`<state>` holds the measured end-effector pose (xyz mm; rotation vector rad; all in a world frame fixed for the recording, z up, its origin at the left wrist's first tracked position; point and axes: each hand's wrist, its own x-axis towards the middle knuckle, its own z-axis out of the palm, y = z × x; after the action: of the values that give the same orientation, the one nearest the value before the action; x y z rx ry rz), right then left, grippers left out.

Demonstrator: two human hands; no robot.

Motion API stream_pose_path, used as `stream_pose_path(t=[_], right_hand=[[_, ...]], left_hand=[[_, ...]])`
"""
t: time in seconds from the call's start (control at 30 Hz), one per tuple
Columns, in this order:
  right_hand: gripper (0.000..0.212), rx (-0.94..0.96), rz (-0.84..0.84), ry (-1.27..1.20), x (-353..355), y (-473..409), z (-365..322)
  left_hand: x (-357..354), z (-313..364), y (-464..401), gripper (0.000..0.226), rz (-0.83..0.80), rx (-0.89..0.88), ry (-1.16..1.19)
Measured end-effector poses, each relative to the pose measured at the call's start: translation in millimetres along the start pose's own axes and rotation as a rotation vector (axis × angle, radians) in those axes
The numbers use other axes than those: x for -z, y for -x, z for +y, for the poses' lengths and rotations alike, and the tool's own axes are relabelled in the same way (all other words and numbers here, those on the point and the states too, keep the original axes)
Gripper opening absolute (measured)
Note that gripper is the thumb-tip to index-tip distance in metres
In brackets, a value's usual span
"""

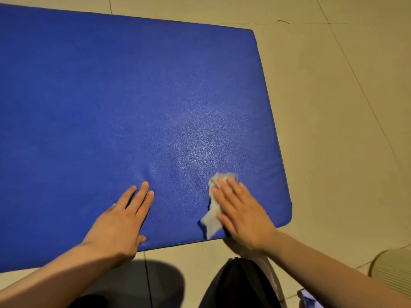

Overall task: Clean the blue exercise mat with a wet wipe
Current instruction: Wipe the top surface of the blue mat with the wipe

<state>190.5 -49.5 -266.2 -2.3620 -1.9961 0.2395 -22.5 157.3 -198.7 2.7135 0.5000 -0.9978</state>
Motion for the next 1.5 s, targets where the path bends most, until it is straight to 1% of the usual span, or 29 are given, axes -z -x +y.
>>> stream_pose_path(t=[0.03,0.07,0.1,0.17,0.27,0.3,0.37,0.4,0.43,0.5,0.53,0.57,0.6,0.63,0.67,0.7,0.73,0.77,0.83,0.9,1.0,1.03,1.07,1.13,1.23,1.3,1.33,1.37,1.5], right_hand=[[0.057,0.056,-0.029,0.002,0,6,-13],[0.058,0.059,-0.044,0.004,-1,11,-22],[0.057,0.02,-0.043,0.015,-3,13,-29],[0.055,-0.173,-0.023,0.01,-3,16,-31],[0.063,-0.582,-0.02,0.029,3,32,-3],[0.067,-0.679,-0.043,0.046,3,45,9],[0.07,-0.766,-0.084,0.07,7,67,27],[0.068,-0.754,-0.096,0.091,10,72,31],[0.065,-0.697,-0.082,0.11,10,74,30],[0.061,-0.536,-0.046,0.067,3,65,11],[0.06,-0.453,-0.005,0.04,1,52,-1],[0.059,-0.383,-0.003,-0.009,0,38,-10],[0.057,-0.297,-0.007,-0.039,0,23,-15],[0.055,-0.2,-0.015,-0.05,0,12,-17],[0.054,-0.111,-0.034,-0.038,1,2,-14],[0.054,-0.049,-0.056,-0.011,3,-8,-5],[0.054,-0.027,-0.053,0.016,5,-18,7],[0.055,-0.065,-0.033,0.032,5,-26,21],[0.056,-0.283,-0.007,0.0,9,-34,49],[0.063,-0.47,0.018,0.002,16,-39,81],[0.078,-0.651,-0.035,-0.022,27,-53,102],[0.078,-0.655,-0.028,-0.036,26,-60,98],[0.075,-0.611,-0.015,-0.05,25,-65,89],[0.065,-0.427,0.01,-0.097,18,-75,59],[0.06,-0.074,-0.033,-0.167,12,-84,8],[0.058,0.057,-0.045,-0.15,12,-87,-5],[0.058,0.065,-0.041,-0.123,12,-87,-4],[0.06,0.031,-0.044,-0.103,12,-87,1],[0.079,-0.29,-0.106,-0.099,21,-78,31]], left_hand=[[1,0,0,0.09,-0.005,0.005,-0.004],[0,1,0,0.09,-0.004,0.007,-0.002],[-1,2,0,0.09,-0.006,0.005,-0.009],[-1,3,0,0.091,0.001,0.003,-0.002],[-3,2,1,0.092,0.002,-0.005,0.017],[-4,0,2,0.094,0.01,-0.001,0.015],[-3,-3,1,0.097,0.081,0.026,0.054],[-3,-1,3,0.098,0.082,0.04,0.064],[-4,0,4,0.103,0.072,0.049,0.071],[-2,-5,3,0.122,-0.024,0.071,0.091],[2,-7,3,0.125,0.005,0.048,0.105],[6,-7,2,0.124,0.081,0.014,0.09],[12,-5,4,0.123,0.02,0.021,0.094],[12,-1,4,0.115,0.047,0.023,0.089],[4,1,3,0.103,0.069,0.07,0.08],[1,3,2,0.095,0.042,0.089,0.078],[2,3,0,0.092,0.045,0.07,0.054],[3,1,-1,0.092,0.057,0.03,0.015],[3,0,0,0.092,-0.002,-0.002,-0.025],[1,0,-1,0.091,0.001,-0.005,-0.032],[-3,-1,0,0.091,0.011,-0.043,-0.024],[-2,-2,-1,0.091,0.01,-0.041,-0.028],[-2,-2,-1,0.091,0.002,-0.044,-0.037],[0,-2,0,0.09,0.002,-0.046,-0.044],[4,0,1,0.091,-0.016,-0.036,-0.041],[4,0,0,0.093,-0.037,-0.042,-0.038],[6,0,-1,0.093,-0.059,-0.044,-0.037],[8,0,-1,0.092,-0.082,-0.043,-0.052],[20,-9,-5,0.085,-0.107,-0.01,-0.124]])
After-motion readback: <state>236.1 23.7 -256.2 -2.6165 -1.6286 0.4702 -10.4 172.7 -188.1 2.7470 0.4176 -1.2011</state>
